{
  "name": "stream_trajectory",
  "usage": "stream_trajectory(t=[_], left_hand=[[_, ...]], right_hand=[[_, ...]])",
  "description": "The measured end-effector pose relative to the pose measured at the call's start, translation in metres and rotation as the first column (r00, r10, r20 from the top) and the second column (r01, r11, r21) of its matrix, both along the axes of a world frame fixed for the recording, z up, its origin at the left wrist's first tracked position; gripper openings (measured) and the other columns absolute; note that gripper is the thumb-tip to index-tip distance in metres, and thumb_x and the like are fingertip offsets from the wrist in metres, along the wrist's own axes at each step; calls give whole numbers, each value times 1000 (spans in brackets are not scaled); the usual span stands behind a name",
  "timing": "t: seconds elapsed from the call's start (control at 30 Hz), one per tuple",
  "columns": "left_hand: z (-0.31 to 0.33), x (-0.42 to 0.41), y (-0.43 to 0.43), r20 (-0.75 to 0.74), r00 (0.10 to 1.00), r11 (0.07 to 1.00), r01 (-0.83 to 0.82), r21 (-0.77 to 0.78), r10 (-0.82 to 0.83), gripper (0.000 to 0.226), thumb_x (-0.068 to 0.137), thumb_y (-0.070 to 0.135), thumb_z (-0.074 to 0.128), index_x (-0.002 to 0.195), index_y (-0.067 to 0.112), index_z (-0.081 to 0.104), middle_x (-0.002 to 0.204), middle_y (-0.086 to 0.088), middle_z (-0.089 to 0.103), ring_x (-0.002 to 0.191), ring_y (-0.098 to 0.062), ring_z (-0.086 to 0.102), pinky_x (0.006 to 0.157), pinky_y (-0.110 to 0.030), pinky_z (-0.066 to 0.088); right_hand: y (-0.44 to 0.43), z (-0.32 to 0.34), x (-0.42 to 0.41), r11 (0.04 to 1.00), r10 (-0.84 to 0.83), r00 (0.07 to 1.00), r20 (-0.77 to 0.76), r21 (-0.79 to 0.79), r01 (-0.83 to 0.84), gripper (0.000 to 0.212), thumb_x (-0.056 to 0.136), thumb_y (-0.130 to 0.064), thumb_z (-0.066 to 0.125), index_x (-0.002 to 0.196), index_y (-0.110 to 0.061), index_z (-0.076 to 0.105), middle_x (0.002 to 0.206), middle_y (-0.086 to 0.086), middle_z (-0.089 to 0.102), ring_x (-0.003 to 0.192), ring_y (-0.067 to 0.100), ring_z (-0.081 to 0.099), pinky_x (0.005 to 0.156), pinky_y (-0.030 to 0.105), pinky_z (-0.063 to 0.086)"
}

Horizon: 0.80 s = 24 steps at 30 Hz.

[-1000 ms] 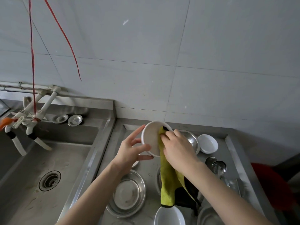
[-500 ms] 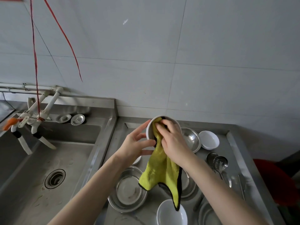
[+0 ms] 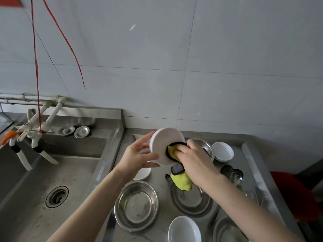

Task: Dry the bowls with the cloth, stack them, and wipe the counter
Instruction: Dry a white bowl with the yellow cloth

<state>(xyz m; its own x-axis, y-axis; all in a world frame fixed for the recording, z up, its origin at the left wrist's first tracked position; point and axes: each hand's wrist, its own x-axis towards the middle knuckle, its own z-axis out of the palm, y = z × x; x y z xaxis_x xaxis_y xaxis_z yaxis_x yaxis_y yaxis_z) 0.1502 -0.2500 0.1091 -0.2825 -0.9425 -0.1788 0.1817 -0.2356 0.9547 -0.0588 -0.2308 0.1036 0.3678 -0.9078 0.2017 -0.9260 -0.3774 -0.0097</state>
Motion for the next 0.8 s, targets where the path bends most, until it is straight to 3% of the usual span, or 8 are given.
stream_trajectory(t=[0.07,0.13,0.23,0.33,0.4,0.6,0.7,0.8], left_hand=[[-1,-5,1,-4,1000,1000,13,14,-13,71,75,-13,71,129,32,62,118,-24,61,99,-32,69,76,-49,59],[0,-7,1,-2,999,999,42,32,-42,71,76,-9,71,131,35,60,118,-23,62,102,-32,68,77,-48,59],[0,-12,2,15,995,994,98,41,-98,69,81,-9,68,133,35,58,119,-22,62,105,-33,67,79,-47,59],[0,-12,3,-19,994,994,107,9,-107,68,80,-7,69,131,35,59,121,-21,62,107,-36,66,84,-53,57],[-1,-8,0,-57,995,997,75,-2,-75,69,75,-6,70,131,33,60,122,-19,62,106,-39,65,84,-56,56],[-1,1,-3,-72,997,1000,10,7,-10,69,76,-15,69,127,30,64,118,-17,65,102,-35,68,74,-48,59],[-1,1,-1,-42,999,1000,15,14,-14,69,72,-11,71,126,32,65,113,-16,67,99,-30,69,74,-48,59],[-1,-1,3,-26,998,998,51,31,-50,68,70,-4,72,127,33,64,113,-18,66,101,-29,68,74,-46,59]], right_hand=[[-5,-2,3,996,-64,998,15,-68,65,26,73,0,65,93,-15,65,95,-2,61,84,22,42,69,34,49],[-9,1,7,995,-36,998,57,-87,41,43,75,5,56,115,-11,60,115,0,60,88,24,43,76,39,50],[-3,12,14,999,23,979,203,-38,-15,69,75,6,60,138,-15,46,130,-6,57,98,22,45,86,37,49],[9,17,27,989,86,908,410,74,-127,68,82,6,56,140,-27,43,109,-13,58,94,14,39,84,30,45],[14,19,30,969,43,882,469,195,-151,65,86,2,49,137,-36,43,97,-7,44,91,15,43,85,26,44],[10,14,10,982,62,967,248,157,-103,49,82,1,49,120,-29,51,97,-1,48,86,19,48,74,30,46],[9,14,2,995,93,994,58,15,-94,42,77,3,51,113,-16,60,99,-3,63,92,20,46,78,33,48],[-4,13,0,996,17,998,55,-83,-12,52,76,1,56,127,-11,56,119,-1,64,94,23,44,80,36,50]])
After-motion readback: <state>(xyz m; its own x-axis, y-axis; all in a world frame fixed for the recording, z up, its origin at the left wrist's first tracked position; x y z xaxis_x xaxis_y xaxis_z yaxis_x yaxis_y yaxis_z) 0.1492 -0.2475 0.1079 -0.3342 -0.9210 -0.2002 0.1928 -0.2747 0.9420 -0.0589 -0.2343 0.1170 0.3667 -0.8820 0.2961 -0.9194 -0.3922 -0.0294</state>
